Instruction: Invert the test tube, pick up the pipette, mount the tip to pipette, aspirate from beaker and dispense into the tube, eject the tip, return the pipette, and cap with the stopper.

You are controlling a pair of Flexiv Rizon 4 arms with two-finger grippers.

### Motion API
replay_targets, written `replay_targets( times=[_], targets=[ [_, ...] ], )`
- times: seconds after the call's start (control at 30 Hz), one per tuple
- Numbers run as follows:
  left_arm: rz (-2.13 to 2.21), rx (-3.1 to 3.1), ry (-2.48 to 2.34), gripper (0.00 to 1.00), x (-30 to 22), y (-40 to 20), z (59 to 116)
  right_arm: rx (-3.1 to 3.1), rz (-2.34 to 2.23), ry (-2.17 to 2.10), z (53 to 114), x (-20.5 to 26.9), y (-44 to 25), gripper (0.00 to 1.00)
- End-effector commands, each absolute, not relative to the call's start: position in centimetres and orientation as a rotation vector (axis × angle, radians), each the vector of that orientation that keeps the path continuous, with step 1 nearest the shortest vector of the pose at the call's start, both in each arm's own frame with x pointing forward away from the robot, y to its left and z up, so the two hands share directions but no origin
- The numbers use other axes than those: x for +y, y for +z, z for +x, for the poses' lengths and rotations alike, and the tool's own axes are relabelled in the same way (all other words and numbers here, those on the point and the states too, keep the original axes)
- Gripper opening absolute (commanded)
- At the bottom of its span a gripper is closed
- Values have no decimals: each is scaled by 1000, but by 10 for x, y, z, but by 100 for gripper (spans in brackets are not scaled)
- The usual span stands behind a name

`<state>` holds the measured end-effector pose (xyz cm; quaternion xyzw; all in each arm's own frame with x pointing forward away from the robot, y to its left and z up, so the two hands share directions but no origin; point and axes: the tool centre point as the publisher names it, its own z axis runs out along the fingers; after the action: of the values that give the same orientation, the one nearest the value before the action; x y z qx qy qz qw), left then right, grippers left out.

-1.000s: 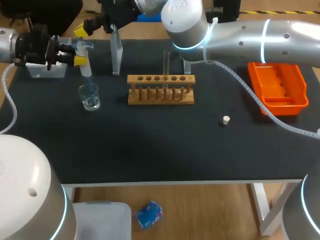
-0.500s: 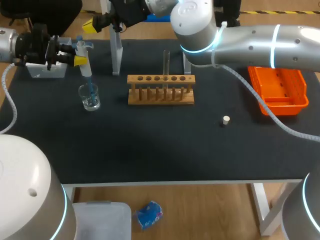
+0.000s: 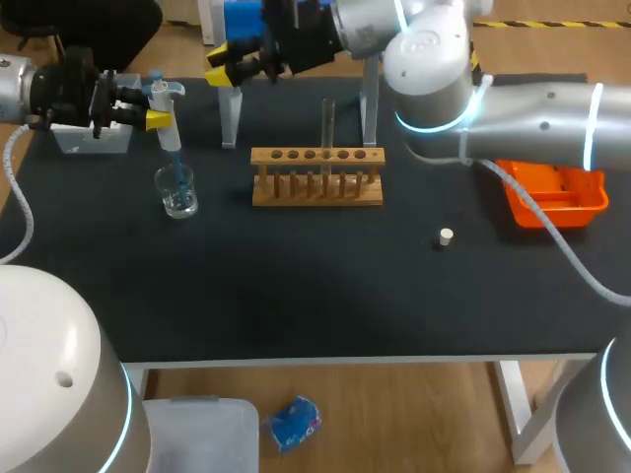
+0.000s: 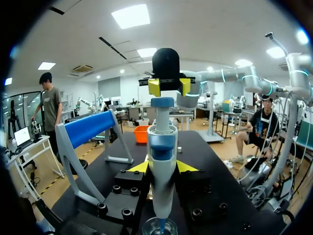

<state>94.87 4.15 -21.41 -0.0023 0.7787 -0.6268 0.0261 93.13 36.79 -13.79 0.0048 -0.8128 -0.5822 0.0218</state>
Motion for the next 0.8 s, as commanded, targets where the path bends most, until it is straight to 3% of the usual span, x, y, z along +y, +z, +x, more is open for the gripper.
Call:
replay_targets(
  times=[0.03,0.8],
  targets=[
    [-6,2408,-1937,0,42,-213,949,-2494,13,-1868,918,344,-150,100],
    [18,2450,-1824,0,43,-149,943,-2514,-2,-1855,908,336,-167,100]
  ],
)
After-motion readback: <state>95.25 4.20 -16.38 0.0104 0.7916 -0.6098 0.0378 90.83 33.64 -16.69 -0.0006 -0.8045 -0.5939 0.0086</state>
